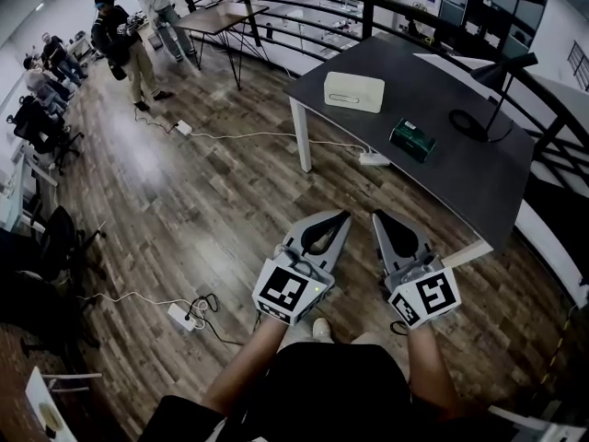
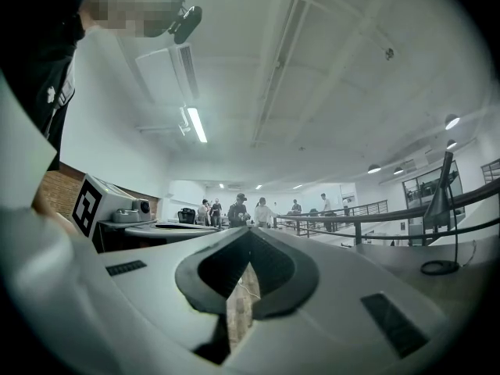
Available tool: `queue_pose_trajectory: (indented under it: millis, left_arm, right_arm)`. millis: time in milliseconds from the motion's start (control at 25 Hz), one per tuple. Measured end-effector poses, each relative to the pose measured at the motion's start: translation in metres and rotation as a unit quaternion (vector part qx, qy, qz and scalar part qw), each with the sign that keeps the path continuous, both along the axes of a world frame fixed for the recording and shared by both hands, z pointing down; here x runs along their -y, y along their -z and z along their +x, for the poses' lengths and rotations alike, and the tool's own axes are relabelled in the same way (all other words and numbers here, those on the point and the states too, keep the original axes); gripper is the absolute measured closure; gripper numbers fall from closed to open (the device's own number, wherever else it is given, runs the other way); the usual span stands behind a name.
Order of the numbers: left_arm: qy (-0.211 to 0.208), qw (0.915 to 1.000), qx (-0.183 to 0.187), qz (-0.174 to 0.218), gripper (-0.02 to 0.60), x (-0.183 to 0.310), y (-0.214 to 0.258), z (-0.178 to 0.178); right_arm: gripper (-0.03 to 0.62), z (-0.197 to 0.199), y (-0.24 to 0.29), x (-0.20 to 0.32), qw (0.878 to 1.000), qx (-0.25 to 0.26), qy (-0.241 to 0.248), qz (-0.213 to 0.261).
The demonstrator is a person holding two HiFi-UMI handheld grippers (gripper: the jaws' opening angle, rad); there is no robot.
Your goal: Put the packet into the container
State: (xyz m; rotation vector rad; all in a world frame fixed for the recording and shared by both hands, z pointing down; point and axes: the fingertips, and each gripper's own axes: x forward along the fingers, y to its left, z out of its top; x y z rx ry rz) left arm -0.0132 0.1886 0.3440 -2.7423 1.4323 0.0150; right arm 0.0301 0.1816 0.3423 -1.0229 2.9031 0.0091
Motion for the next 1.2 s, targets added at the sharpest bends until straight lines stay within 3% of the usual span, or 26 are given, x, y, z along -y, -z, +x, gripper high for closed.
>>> queue_pose_trajectory:
  millis: [480,1200]
  left_arm:
    - [0.012,0.9999,-0.002,-0.007,0.575,0.039,-0.012,-0.021]
    - [0.005,0.9999,0.002,-0.015,0.575,0.200,-0.017,0.005]
  right_arm:
    - [0.591,-0.013,-0.011,0.046,1.000,0.002,0.002,-0.014]
    - [0.591,0.016,-0.017,0.209,1.000,0.005,-0.007,-0.021]
